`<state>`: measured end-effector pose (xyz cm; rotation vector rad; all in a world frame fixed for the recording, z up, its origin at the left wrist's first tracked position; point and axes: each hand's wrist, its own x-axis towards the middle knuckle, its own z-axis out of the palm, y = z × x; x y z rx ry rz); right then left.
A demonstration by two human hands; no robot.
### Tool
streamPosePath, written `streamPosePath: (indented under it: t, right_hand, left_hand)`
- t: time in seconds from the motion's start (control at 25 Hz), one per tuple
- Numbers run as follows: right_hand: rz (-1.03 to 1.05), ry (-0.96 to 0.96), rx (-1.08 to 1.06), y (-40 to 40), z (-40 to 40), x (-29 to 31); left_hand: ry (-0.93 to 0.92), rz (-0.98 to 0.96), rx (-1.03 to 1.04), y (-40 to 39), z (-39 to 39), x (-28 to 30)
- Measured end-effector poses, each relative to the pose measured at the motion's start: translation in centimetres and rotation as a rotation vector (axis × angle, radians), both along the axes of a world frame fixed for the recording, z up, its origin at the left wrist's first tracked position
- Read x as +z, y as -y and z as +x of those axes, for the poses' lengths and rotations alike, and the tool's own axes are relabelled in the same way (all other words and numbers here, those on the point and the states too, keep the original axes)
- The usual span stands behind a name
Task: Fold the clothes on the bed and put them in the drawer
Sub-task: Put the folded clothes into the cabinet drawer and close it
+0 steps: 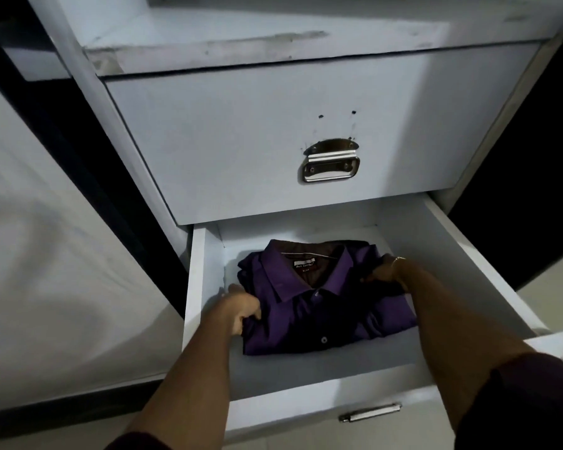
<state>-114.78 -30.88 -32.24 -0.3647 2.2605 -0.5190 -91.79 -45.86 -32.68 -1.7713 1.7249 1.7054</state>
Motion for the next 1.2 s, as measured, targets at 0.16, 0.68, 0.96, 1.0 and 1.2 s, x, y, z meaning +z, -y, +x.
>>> streamPosePath:
  t: [0.16,0.68,0.96,1.0,1.2]
  right_hand:
    - [-0.063,-0.158,0.007,0.2,1.4,2.0]
    - [-0.098,-0.809,0.435,-12.0,22.6,6.0]
    - [-0.105,-0.778,0.392,-13.2,24.2,5.1]
    - [-0.088,-0.766,0.405,-13.0,24.2,5.4]
    - [0.073,-0.857,0.561,-11.1,23.2,7.1]
  left_hand:
    - [0.122,-0.414,-0.230,-1.8,0.1,1.4]
    - [-0.210,-1.471,-0.751,-16.5,7.9,7.2]
    - [-0.026,-1.339,-0.925,-17.2,12.7,4.0]
    - [-0.029,-1.366,-0.924,-17.0,12.4,4.1]
    - [0.057,-1.337,-0.984,-14.7,10.5,4.0]
